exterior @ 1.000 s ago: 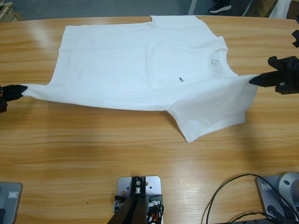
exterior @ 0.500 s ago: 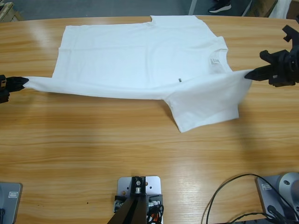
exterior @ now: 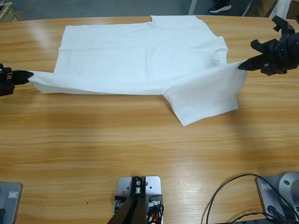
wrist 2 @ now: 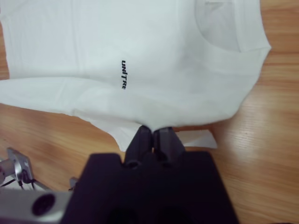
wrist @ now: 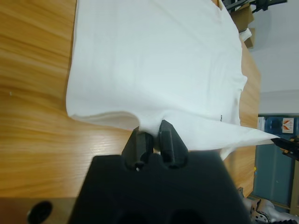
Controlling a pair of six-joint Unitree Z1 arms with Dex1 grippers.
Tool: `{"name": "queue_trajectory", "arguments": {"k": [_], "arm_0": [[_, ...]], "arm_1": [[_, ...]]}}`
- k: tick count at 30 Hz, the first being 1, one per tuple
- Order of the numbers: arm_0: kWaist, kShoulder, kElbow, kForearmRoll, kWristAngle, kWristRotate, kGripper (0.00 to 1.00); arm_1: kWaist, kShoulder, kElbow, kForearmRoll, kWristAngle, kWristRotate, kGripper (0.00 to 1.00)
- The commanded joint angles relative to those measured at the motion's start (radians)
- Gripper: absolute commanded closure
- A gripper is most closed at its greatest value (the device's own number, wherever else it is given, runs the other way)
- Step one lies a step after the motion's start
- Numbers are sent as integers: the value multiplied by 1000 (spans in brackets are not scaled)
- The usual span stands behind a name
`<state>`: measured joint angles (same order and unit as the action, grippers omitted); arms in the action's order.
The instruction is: Fold clothes
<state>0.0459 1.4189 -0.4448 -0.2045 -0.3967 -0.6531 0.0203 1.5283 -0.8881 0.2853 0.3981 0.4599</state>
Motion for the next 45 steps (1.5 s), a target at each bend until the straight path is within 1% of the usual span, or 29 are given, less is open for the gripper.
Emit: {"name": "queue_trajectory", "arguments": {"k": [1, 21, 35, 45], "arm_0": [[8, 91, -33, 13, -11, 27, 1000], [45, 187, -68, 2, -11, 80, 1000], [48, 312, -110, -5, -11, 112, 1000], [49, 365, -138, -7, -6, 131, 1000]], "arm_1": [[-19, 90, -42, 15, 15, -21, 1000], [-19, 233, -132, 6, 7, -39, 1000], [-19, 278, -144, 1, -4, -46, 1000], [-19, 310, -154, -6, -12, -47, 1000]]}}
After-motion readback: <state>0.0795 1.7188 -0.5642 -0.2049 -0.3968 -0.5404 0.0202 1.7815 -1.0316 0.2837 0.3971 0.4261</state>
